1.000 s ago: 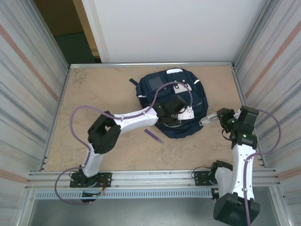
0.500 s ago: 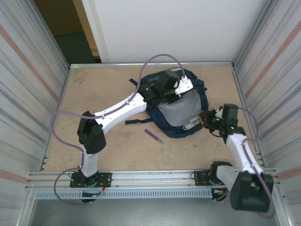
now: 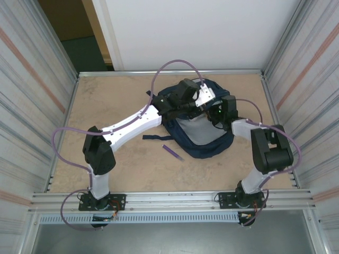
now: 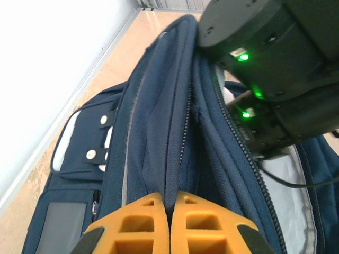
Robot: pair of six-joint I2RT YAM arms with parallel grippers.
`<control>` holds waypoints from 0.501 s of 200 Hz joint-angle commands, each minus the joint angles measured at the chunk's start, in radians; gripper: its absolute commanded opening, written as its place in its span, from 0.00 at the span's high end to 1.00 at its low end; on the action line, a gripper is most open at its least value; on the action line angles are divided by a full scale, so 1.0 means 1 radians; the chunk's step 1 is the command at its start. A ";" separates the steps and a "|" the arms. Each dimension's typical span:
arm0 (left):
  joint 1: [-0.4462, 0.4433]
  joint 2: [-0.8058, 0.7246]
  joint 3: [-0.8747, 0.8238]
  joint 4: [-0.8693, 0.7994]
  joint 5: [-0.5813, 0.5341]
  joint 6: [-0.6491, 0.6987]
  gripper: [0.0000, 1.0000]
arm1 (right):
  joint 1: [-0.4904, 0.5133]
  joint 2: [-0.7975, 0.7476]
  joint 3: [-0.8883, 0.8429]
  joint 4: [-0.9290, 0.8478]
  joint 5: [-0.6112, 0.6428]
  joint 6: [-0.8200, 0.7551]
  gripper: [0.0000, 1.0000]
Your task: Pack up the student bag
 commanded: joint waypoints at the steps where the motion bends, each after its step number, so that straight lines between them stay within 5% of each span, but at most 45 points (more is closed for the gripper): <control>1: -0.017 -0.124 0.010 0.141 0.090 -0.022 1.00 | 0.015 0.110 0.081 0.033 0.050 0.027 0.67; 32: -0.012 -0.125 -0.009 0.139 0.062 -0.013 1.00 | 0.005 0.146 0.130 -0.098 0.029 0.016 0.48; 100: 0.036 -0.131 -0.112 0.186 0.061 -0.046 1.00 | -0.081 0.014 0.140 -0.376 -0.058 -0.240 0.47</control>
